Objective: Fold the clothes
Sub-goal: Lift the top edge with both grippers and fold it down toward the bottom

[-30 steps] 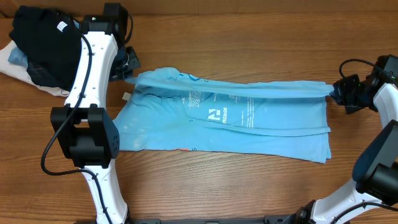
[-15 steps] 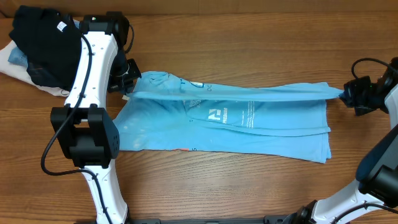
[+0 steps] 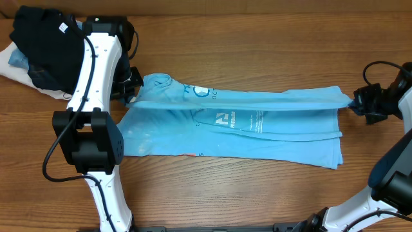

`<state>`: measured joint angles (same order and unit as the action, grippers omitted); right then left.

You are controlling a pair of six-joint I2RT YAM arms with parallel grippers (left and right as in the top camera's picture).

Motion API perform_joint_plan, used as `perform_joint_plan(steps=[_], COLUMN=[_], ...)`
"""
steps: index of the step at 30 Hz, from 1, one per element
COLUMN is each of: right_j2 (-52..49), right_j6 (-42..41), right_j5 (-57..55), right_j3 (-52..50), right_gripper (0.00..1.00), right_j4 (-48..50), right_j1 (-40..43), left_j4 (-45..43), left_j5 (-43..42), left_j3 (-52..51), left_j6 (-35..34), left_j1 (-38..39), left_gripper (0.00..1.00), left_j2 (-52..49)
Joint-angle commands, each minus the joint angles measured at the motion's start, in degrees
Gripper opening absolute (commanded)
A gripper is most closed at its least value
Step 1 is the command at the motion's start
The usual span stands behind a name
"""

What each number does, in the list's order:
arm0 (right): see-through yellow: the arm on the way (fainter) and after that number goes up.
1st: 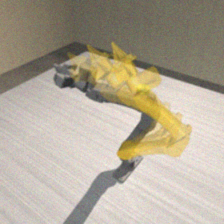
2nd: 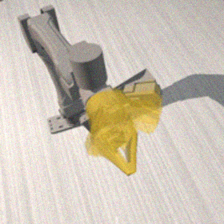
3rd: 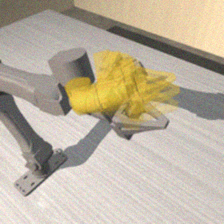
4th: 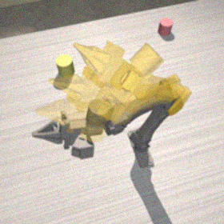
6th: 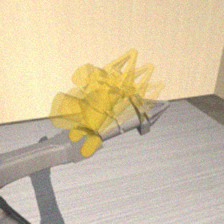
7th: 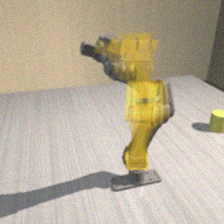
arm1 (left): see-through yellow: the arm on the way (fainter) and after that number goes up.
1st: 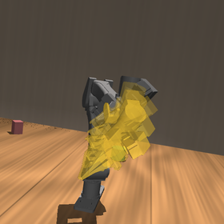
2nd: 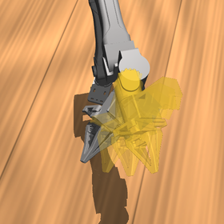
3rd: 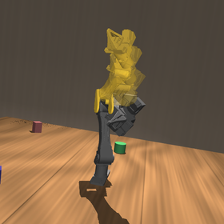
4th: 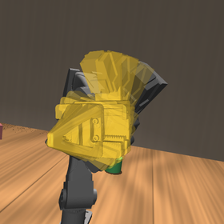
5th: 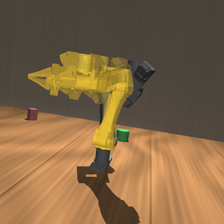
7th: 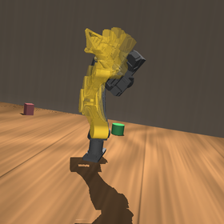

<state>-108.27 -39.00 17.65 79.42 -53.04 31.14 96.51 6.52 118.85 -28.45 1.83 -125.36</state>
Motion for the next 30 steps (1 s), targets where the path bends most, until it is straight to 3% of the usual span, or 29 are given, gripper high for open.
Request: perform_joint_plan(steps=[1,16,18,21,23,25,27,28,30], right_j2=[1.88,1.88,1.88,1.88,1.88,1.88,1.88,1.88,1.88], right_j6=[-0.28,-0.28,-0.35,-0.26,-0.26,-0.24,-0.20,0.04,0.76], right_j5=[-1.97,-2.67,-3.28,-4.17,-5.01,-5.18,-5.16,-5.18,-5.16], right_j3=[1.84,1.84,1.84,1.84,1.84,1.84,1.84,1.84,1.84], right_gripper=[0.04,0.04,0.04,0.04,0.06,0.15,0.33,0.57,0.84], right_j4=[-1.09,-8.92,-9.53,-9.70,-9.73,-9.75,-9.70,-9.64,-9.64], right_j1=[1.25,1.73,1.73,1.73,1.73,1.73,1.73,1.73,1.70], left_j4=[0.35,0.20,0.35,0.35,0.35,0.35,0.35,0.35,0.33], left_j5=[3.72,6.10,6.10,5.84,5.86,5.79,5.81,5.81,5.79], left_j3=[-2.32,-6.84,-6.84,-6.84,-6.84,-6.84,-6.84,-6.84,-6.84], left_j6=[-0.76,-1.62,-1.62,-1.53,-1.31,-1.33,-1.33,-1.31,-1.33], left_j1=[-0.42,-1.07,-1.09,-1.09,-1.09,-1.07,-1.07,-1.07,-1.07], left_gripper=[0.04,0.05,0.10,0.29,0.31,0.32,0.32,0.33,0.34], left_j2=[1.36,1.29,1.29,1.29,1.29,1.29,1.29,1.29,1.29])
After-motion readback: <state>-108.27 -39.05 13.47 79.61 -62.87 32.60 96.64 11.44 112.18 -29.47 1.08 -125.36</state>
